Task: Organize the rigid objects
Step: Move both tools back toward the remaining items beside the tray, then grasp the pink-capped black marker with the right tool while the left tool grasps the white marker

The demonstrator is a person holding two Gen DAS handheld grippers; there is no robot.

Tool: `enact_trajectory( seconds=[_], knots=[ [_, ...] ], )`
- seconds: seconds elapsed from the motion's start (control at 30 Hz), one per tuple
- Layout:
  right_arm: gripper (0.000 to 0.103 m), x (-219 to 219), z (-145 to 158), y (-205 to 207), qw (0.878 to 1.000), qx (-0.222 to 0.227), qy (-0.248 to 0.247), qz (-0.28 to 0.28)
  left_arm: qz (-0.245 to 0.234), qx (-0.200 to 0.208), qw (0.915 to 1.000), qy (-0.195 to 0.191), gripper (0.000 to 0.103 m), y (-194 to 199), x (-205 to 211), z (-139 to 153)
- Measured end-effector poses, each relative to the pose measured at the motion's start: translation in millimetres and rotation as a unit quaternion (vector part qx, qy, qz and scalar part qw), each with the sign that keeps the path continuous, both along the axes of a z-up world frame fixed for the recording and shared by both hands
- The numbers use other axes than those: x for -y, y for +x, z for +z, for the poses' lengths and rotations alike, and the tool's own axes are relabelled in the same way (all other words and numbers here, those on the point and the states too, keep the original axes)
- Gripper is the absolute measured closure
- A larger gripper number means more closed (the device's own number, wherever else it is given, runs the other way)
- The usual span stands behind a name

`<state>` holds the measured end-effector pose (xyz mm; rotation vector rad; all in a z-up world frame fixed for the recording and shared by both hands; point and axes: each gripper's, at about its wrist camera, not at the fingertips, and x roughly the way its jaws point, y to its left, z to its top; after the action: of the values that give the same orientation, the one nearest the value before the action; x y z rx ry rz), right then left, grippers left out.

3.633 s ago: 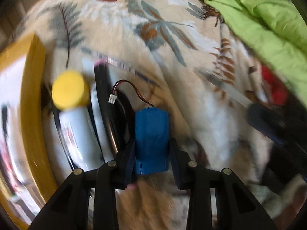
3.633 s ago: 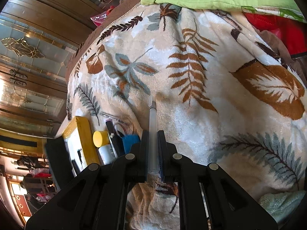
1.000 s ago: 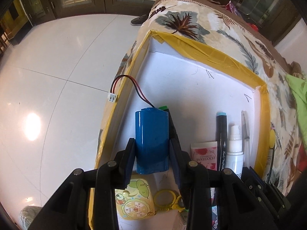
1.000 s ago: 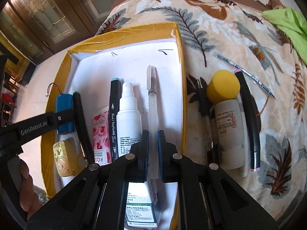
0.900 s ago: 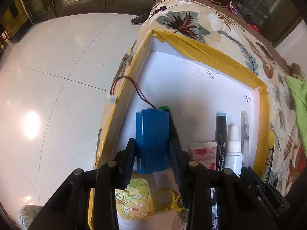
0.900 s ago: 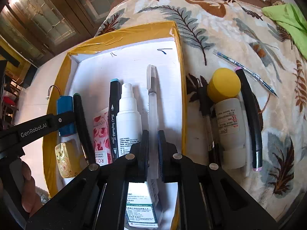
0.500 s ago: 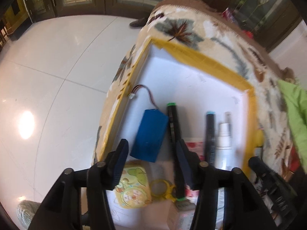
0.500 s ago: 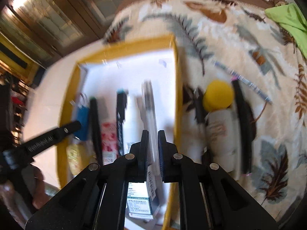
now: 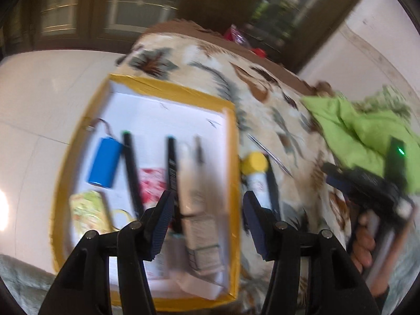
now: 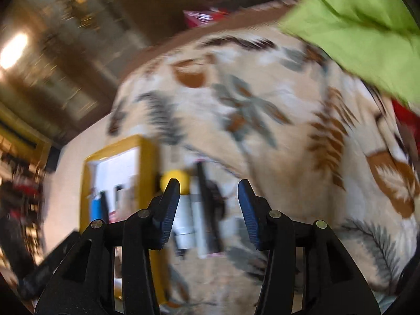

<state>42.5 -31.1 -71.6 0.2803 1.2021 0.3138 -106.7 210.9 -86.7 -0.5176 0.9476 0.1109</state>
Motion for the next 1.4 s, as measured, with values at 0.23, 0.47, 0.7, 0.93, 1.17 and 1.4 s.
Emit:
enact_trajectory(
  seconds=[0.23, 0.47, 0.7, 0.93, 1.17, 1.4],
  knots=[
    [0.057, -18.5, -21.3, 9.6, 0.999, -0.027, 0.004, 0.034, -0.016, -0.018, 0.9997, -0.008, 0.048, 3.9, 10.5, -10.0],
    [0.066, -52.2, -57.8, 9.8, 0.993, -0.066, -0.051, 0.078, -0.012, -0.016, 0.9997, -0.015, 0.048, -1.1, 10.2, -9.1],
    [0.073, -66.0, -71.0, 7.2, 0.99, -0.073, -0.071, 0.095, -0.017, -0.015, 0.9996, -0.017, 0.048, -0.7, 11.6, -8.1],
    [0.084, -66.1, -84.3, 10.7, 0.987, -0.092, -0.091, 0.094, -0.022, -0.017, 0.9995, -0.018, 0.048, 0.0, 11.8, -8.3],
    [0.086, -57.7, -89.1, 11.7, 0.984, -0.113, -0.116, 0.077, -0.033, -0.017, 0.9992, -0.012, 0.048, -0.3, 17.4, -8.9],
    [0.089, -40.7, -76.7, 16.0, 0.985, -0.136, -0.093, 0.043, -0.058, -0.01, 0.9982, 0.009, 0.048, -1.5, 31.5, -7.8]
  ],
)
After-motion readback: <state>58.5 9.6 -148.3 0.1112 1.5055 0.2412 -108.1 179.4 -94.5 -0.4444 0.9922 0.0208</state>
